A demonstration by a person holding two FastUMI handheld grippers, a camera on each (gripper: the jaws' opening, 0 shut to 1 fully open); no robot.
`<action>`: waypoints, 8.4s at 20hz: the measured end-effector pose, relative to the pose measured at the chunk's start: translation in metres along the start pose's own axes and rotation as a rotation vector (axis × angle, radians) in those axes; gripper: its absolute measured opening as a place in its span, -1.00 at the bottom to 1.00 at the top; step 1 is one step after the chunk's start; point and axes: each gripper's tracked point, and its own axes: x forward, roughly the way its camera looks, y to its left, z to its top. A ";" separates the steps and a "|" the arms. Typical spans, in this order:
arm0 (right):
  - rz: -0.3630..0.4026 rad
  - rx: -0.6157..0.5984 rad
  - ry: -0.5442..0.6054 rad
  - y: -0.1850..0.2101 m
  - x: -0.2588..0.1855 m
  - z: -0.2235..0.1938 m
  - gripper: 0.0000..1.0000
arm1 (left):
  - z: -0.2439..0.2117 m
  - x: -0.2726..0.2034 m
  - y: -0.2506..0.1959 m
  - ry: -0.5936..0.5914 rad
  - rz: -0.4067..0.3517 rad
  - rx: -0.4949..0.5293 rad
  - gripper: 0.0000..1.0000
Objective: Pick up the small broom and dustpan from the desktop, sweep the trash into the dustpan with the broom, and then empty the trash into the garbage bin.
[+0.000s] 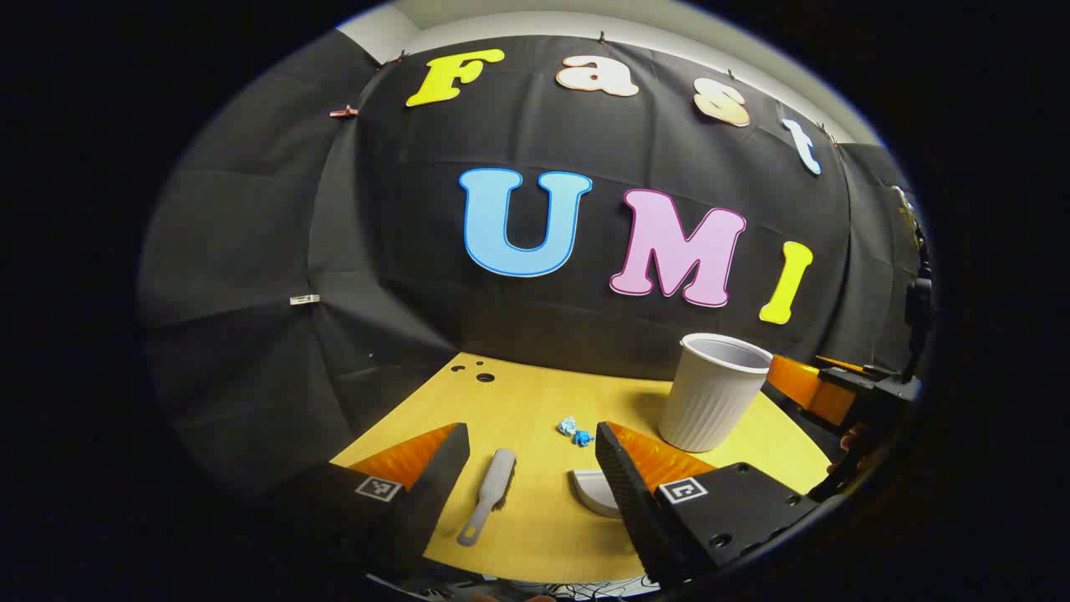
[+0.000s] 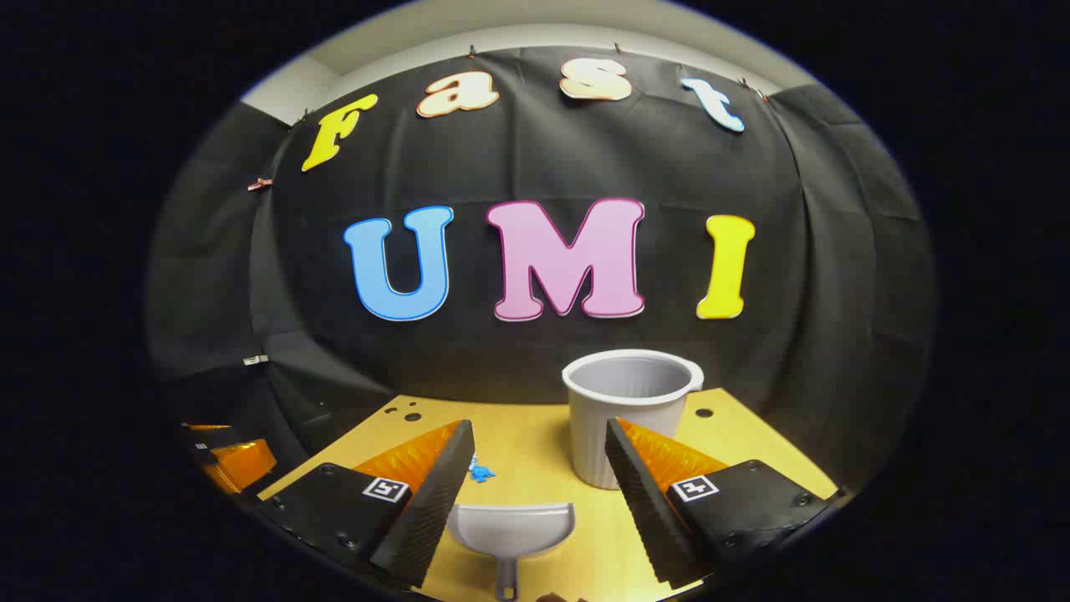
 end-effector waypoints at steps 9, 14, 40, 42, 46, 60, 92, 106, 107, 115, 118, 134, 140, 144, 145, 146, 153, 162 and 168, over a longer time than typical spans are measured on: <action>0.092 -0.074 0.013 -0.003 0.073 -0.031 0.94 | 0.011 0.069 -0.027 -0.053 -0.027 0.065 0.92; 0.134 -0.075 0.064 -0.003 0.083 -0.048 0.94 | 0.007 0.085 -0.036 -0.037 -0.044 0.072 0.92; 0.105 -0.057 0.263 -0.010 0.106 -0.128 0.94 | -0.160 0.116 0.065 0.610 0.033 0.121 0.92; 0.109 -0.057 0.280 -0.009 0.107 -0.134 0.94 | -0.185 0.115 0.071 0.681 0.026 0.117 0.92; 0.130 -0.077 0.312 -0.006 0.104 -0.144 0.94 | -0.230 0.116 0.079 0.836 0.023 0.050 0.92; 0.169 -0.083 0.431 0.002 0.077 -0.171 0.96 | -0.277 0.137 0.102 1.167 0.001 0.198 0.74; -0.049 -0.072 1.072 0.023 0.023 -0.339 0.98 | -0.273 0.143 0.098 1.033 -0.151 0.161 -0.46; -0.021 -0.050 1.142 0.004 0.034 -0.351 -0.07 | -0.268 0.150 0.098 1.061 -0.088 0.161 -0.52; -0.005 -0.037 1.155 0.005 0.034 -0.352 -0.13 | -0.266 0.153 0.097 1.061 -0.087 0.158 -0.51; 0.091 -0.013 1.220 0.005 0.031 -0.352 -0.31 | -0.238 0.212 0.099 1.052 -0.093 0.286 -0.51; 0.114 -0.027 1.238 0.000 0.026 -0.349 -0.31 | -0.237 0.240 0.095 1.065 -0.097 0.311 -0.51; 0.217 -0.141 1.267 -0.036 0.014 -0.338 -0.32 | -0.224 0.381 0.062 1.054 -0.237 0.870 -0.52; 0.227 -0.150 1.271 -0.037 0.016 -0.336 -0.33 | -0.221 0.386 0.025 1.067 -0.421 1.050 -0.51; 0.233 -0.151 1.262 -0.033 0.012 -0.325 -0.33 | -0.223 0.369 -0.005 1.071 -0.556 1.101 -0.51; 0.234 -0.152 1.259 -0.034 0.013 -0.326 -0.32 | -0.226 0.362 -0.012 1.078 -0.590 1.109 -0.46; 0.233 -0.151 1.256 -0.035 0.013 -0.328 -0.32 | -0.229 0.352 -0.017 1.098 -0.609 1.104 -0.46; 0.238 -0.136 1.238 -0.036 0.016 -0.333 -0.32 | -0.260 0.234 -0.042 1.256 -0.734 0.886 -0.51; 0.232 -0.110 1.204 -0.032 0.021 -0.328 -0.33 | -0.262 0.123 -0.064 1.398 -0.844 0.597 -0.52; 0.184 -0.079 1.169 -0.025 0.031 -0.328 -0.33 | -0.250 0.096 -0.068 1.289 -0.784 0.467 -0.58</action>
